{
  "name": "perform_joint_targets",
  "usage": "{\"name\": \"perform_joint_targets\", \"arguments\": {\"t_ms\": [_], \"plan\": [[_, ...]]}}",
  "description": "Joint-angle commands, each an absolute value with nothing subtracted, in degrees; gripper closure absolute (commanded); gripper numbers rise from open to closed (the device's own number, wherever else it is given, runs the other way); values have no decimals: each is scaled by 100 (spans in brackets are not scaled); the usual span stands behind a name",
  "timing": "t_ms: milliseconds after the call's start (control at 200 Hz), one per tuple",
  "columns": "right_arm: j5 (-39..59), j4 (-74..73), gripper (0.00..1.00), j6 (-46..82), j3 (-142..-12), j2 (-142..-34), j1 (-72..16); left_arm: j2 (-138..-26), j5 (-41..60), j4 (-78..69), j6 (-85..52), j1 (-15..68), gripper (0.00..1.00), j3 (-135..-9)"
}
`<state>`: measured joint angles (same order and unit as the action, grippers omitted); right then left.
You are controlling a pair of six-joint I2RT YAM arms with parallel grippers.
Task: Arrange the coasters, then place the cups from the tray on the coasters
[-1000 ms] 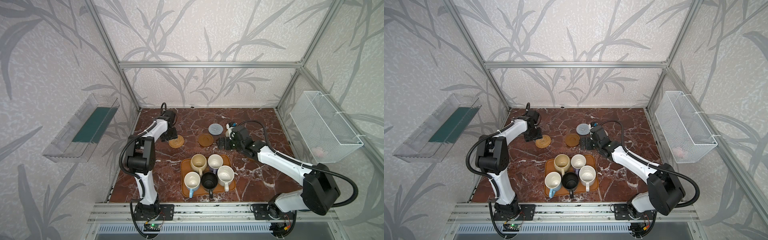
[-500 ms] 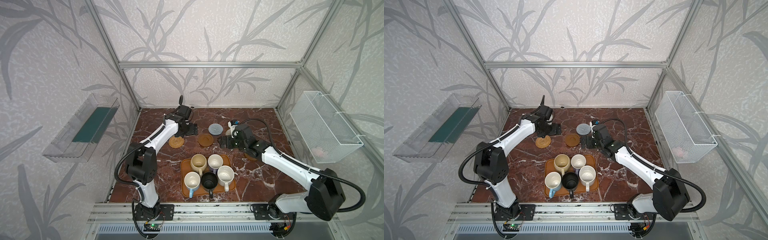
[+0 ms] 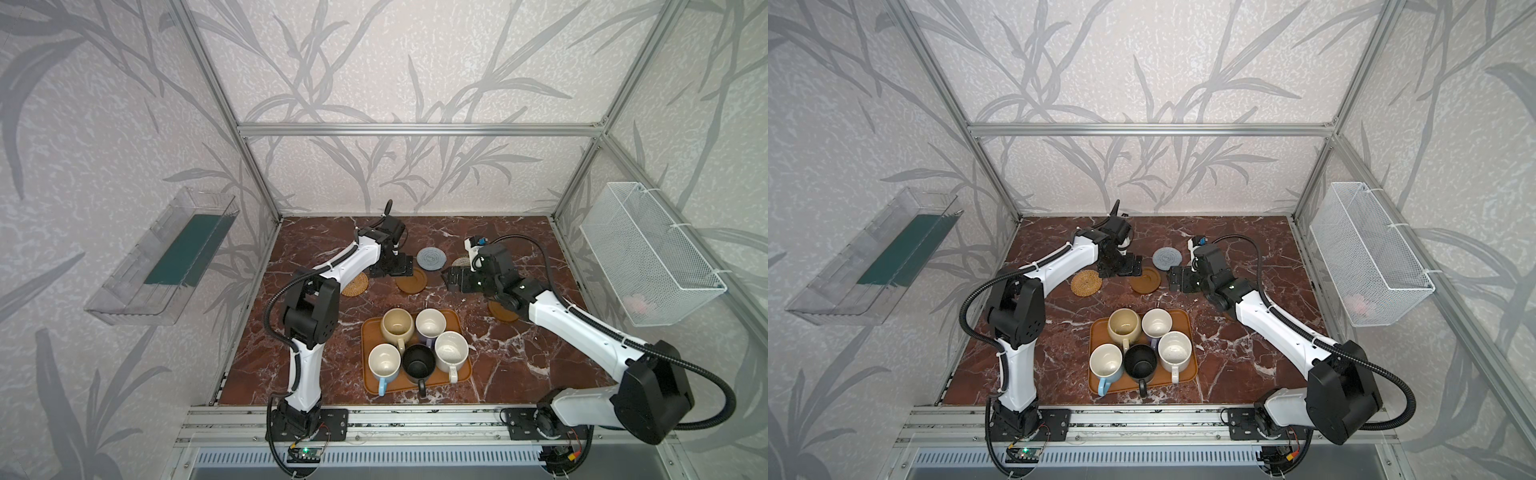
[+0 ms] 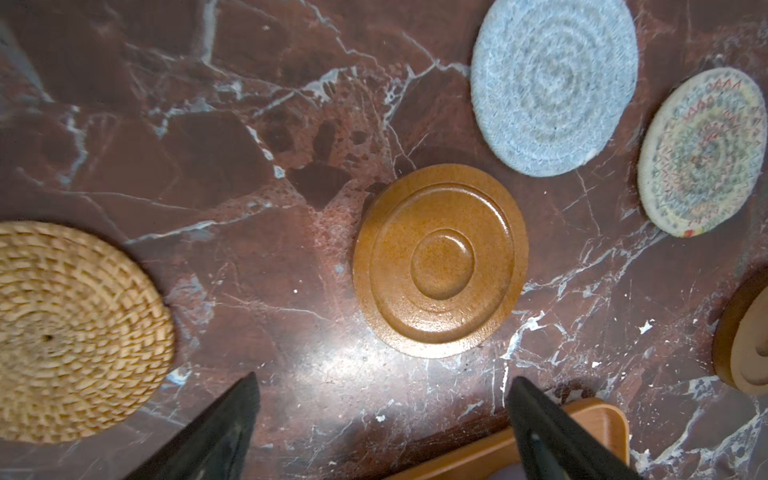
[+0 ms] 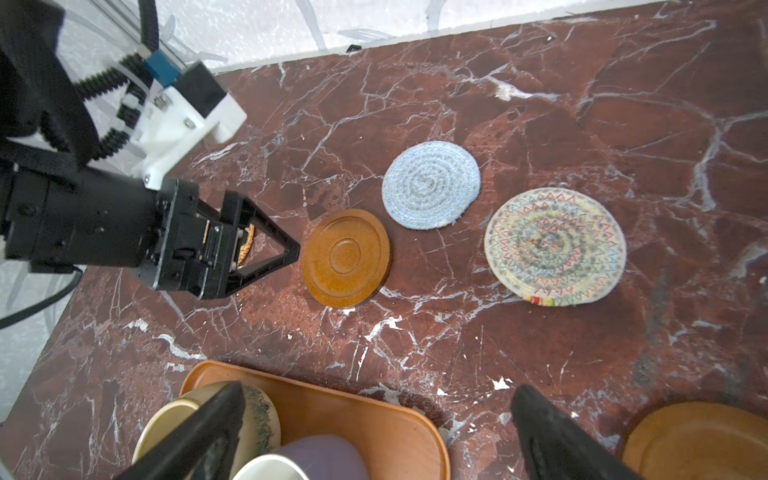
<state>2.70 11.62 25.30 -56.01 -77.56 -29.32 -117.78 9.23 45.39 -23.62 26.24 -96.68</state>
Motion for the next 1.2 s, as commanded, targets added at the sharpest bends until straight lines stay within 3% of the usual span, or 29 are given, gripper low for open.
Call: {"name": "perform_joint_targets", "arguments": {"t_ms": [0,490,740,850,1195], "plan": [[411,1130,1,2597,-5479,-7598,-2840,-12044,972,4646,-2321,2697,11,-10027],[676,827,1,2593,-5234,-7682,-2610,-12994,-4,5471,-2184,2972,29,-10998],[773,717,1,2611,-5125,-7722,-2534,-13215,53,5379,-2239,2994,33,-11003],[800,683,1,2619,-5085,-7717,-2509,-13257,-7,5378,-2284,2989,39,-10995],[940,640,1,2716,-5054,-7727,-2496,-13221,-628,5611,-2388,2950,48,-10961]]}}
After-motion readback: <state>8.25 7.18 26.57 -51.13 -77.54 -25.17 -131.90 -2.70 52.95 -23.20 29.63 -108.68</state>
